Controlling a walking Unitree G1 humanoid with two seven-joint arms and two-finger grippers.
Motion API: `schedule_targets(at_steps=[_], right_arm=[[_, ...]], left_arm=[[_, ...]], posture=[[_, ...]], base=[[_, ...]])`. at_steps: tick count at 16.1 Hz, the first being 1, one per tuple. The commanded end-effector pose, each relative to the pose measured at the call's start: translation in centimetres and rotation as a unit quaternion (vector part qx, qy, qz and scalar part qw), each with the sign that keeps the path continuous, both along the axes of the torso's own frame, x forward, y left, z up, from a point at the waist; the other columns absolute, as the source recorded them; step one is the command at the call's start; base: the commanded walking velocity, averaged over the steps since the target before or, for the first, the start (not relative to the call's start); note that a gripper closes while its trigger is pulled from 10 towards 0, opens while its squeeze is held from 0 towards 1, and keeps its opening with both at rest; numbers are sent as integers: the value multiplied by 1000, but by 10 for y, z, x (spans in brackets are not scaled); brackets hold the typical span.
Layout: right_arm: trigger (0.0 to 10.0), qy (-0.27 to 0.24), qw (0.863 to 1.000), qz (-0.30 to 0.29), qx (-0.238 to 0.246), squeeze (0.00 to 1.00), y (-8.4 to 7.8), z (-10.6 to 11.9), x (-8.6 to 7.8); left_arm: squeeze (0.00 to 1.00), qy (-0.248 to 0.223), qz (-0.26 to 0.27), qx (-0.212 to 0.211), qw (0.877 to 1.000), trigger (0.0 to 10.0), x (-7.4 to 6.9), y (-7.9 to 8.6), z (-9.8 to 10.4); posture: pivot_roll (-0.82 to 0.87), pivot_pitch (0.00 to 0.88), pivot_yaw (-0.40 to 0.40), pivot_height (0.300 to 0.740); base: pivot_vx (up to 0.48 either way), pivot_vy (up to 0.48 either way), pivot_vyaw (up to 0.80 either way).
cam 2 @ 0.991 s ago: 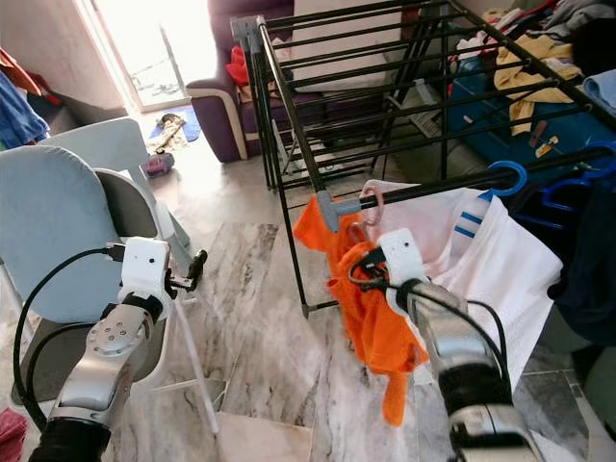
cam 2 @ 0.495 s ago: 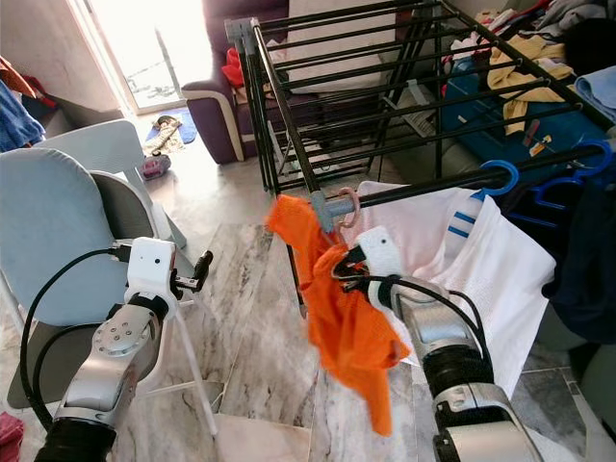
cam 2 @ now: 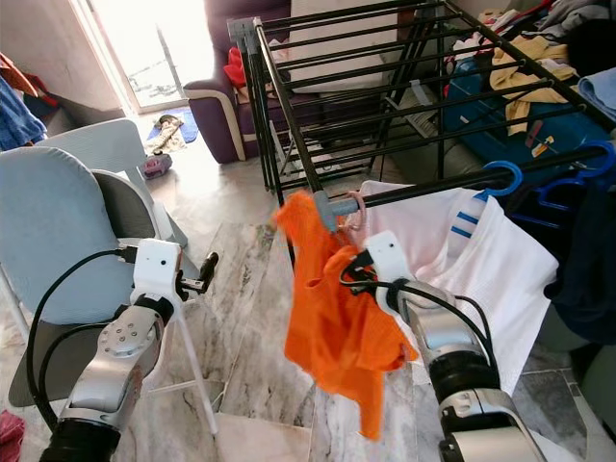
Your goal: Hang hanger
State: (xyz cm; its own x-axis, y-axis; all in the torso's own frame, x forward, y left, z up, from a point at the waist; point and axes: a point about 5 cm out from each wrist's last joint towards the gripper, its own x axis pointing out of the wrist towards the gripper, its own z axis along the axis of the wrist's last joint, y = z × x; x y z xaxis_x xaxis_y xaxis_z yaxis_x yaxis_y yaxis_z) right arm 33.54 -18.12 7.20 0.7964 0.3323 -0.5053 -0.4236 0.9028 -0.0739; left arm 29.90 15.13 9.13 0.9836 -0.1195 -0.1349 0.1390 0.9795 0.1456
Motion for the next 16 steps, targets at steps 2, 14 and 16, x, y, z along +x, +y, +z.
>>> schedule_targets(at_steps=[2,14,16], right_arm=[[10000,5,1000,-22,3,1000,-6,-6,-4],[10000,-183,981,-66,27,1000,-1,26,-67],[10000,-192,976,-89,41,1000,-2,27,-73]], left_arm=[[0,8,-1,5,1000,10000,0,2,-2],[0,14,-2,-13,1000,10000,-14,-1,-5],[0,5,-9,-14,1000,10000,-17,0,-2]], posture=[[-213,0,91,740],[-209,0,76,740],[-209,0,77,740]], base=[[0,0,0],[0,0,0],[0,0,0]])
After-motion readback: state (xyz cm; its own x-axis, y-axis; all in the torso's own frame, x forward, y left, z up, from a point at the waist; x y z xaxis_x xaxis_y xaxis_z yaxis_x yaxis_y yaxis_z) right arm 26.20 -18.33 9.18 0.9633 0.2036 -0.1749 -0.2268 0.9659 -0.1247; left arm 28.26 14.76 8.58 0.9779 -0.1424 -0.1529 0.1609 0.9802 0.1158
